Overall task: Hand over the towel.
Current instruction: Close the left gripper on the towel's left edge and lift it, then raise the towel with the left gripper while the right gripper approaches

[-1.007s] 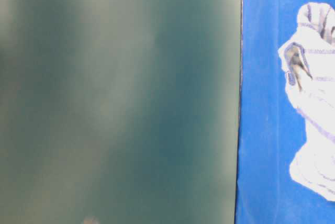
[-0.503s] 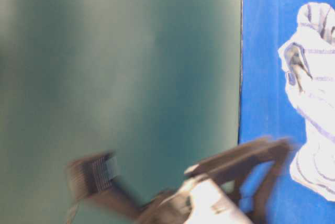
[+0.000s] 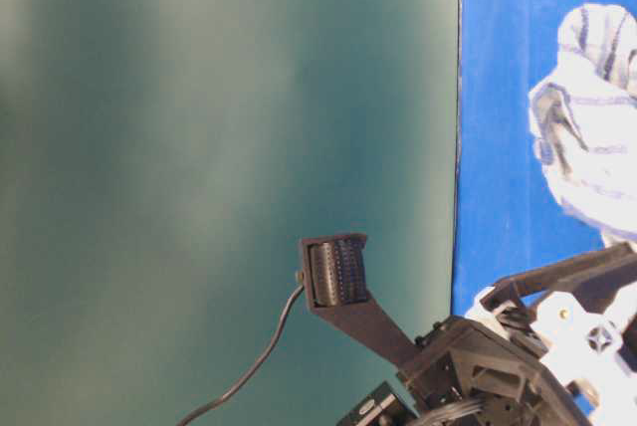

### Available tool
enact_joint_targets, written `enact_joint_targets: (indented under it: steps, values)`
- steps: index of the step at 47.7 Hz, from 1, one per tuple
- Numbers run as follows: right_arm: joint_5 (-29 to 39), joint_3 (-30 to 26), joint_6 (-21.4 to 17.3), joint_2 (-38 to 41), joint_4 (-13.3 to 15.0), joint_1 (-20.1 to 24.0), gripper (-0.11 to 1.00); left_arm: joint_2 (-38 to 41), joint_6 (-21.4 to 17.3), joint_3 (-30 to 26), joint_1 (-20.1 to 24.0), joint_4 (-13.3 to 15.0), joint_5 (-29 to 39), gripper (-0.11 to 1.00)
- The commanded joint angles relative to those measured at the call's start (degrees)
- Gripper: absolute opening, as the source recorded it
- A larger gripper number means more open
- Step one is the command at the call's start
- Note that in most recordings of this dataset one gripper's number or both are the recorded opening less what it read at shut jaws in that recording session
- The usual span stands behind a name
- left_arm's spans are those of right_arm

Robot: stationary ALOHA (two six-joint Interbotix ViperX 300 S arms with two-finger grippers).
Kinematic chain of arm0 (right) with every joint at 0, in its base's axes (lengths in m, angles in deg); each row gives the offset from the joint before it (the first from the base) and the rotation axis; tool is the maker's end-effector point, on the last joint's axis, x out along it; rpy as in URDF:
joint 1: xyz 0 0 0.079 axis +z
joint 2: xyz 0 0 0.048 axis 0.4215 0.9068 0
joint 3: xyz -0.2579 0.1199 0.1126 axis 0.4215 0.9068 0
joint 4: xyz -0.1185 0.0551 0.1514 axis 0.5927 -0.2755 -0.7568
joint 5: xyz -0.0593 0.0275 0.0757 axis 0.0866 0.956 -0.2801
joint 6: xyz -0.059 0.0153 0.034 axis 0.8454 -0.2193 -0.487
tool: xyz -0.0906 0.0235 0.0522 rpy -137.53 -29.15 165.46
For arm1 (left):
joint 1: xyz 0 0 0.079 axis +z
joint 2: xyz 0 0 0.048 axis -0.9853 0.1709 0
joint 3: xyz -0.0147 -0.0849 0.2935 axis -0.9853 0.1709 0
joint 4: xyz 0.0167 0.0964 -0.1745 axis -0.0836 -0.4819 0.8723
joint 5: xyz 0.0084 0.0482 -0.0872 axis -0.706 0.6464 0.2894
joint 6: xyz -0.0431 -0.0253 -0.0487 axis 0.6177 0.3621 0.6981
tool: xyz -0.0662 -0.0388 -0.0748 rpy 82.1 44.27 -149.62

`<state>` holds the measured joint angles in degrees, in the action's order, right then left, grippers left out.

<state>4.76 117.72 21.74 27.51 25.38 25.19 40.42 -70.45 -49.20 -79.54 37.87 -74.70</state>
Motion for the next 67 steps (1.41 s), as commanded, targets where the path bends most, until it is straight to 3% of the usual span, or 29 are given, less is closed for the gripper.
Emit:
enact_joint_targets:
  steps: [1,7,10,23,35,49,67]
  values:
    - [-0.5,-0.9,-0.1,0.4,-0.1,0.1,0.00,-1.7,-0.6,-0.4,-0.2,-0.3,-0.1,0.52]
    - [-0.5,-0.9,-0.1,0.4,-0.1,0.1,0.00,-3.9,-1.9,-0.4,-0.4,-0.3,-0.1,0.18]
    - [-0.5,-0.9,-0.1,0.4,-0.1,0.1,0.00,-5.8,-2.4,-0.3,-0.7,-0.3,-0.1,0.11]
    - [0.1,-1.0,0.0,0.2,-0.1,0.1,0.00,-20.4,-2.7,-0.4,-2.3,-0.3,-0.5,0.11]
    - [1.3,-1.0,0.0,0.3,-0.1,0.0,0.00,-31.4,-2.9,0.6,-5.8,-0.4,-5.9,0.11]
    - [1.3,-1.0,-0.1,0.4,-0.1,0.1,0.00,-34.9,-5.9,4.0,-6.6,-0.4,-11.8,0.11]
    - [-1.8,-2.1,-0.3,3.8,-0.1,0.7,0.00,-34.8,-6.1,4.0,-6.6,-0.4,-12.1,0.11]
